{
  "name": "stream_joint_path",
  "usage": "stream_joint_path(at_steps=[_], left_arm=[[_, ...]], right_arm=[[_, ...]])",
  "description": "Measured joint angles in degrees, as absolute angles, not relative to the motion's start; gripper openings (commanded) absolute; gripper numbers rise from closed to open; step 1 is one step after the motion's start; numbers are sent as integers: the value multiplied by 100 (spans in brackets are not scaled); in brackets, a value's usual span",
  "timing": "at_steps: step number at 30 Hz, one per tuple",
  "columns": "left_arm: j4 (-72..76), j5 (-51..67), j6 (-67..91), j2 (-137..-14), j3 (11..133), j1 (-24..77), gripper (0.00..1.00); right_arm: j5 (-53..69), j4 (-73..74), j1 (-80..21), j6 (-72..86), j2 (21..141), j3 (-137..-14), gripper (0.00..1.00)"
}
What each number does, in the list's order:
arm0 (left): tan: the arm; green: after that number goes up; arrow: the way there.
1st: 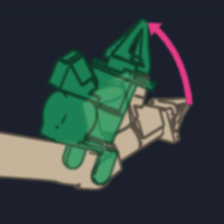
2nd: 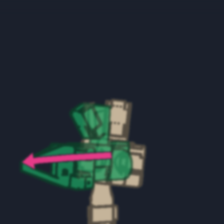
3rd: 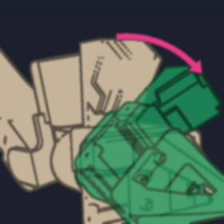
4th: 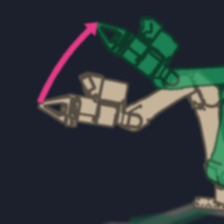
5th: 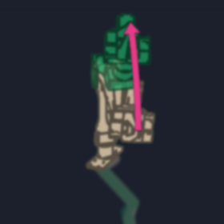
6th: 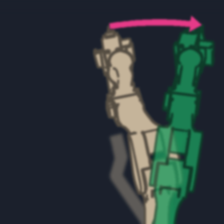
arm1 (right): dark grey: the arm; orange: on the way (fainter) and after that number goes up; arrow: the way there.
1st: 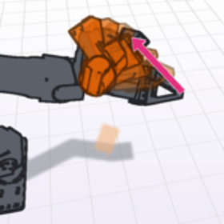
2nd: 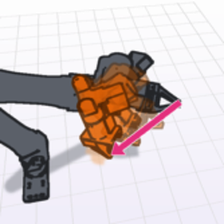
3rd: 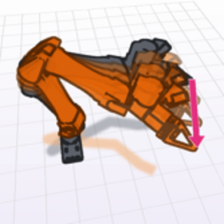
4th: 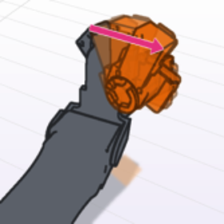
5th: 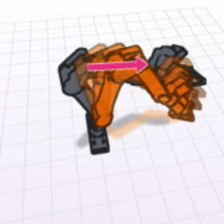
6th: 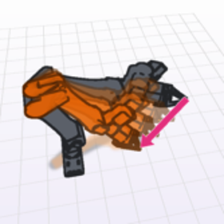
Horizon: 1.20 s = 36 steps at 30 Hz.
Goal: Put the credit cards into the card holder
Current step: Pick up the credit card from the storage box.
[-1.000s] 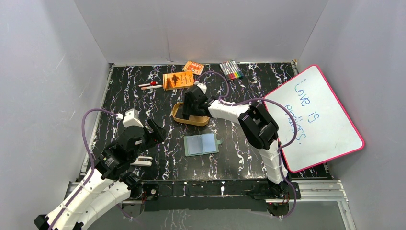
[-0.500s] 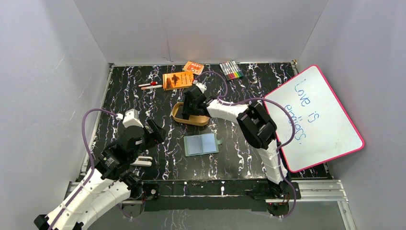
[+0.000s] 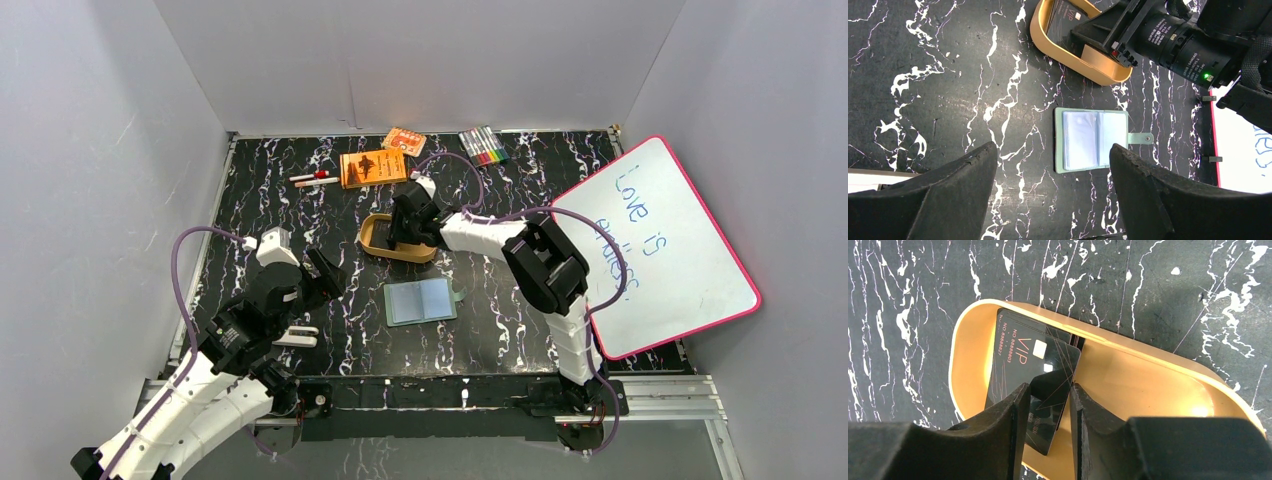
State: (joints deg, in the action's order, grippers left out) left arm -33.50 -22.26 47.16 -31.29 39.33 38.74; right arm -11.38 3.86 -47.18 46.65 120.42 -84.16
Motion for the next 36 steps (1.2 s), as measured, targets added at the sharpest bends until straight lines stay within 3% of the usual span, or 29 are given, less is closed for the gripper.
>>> stream_joint_path(at_steps=[27,36], left_arm=[[-3350,-2257,4713,-3168,3933,3876,79],[-3347,-2257,4713,-3175,3933,3876,79]], right_arm=[[-989,84,-4624,4674,11579,-7931,16],[-864,-102,-4613,4678,11358,-7791,2]])
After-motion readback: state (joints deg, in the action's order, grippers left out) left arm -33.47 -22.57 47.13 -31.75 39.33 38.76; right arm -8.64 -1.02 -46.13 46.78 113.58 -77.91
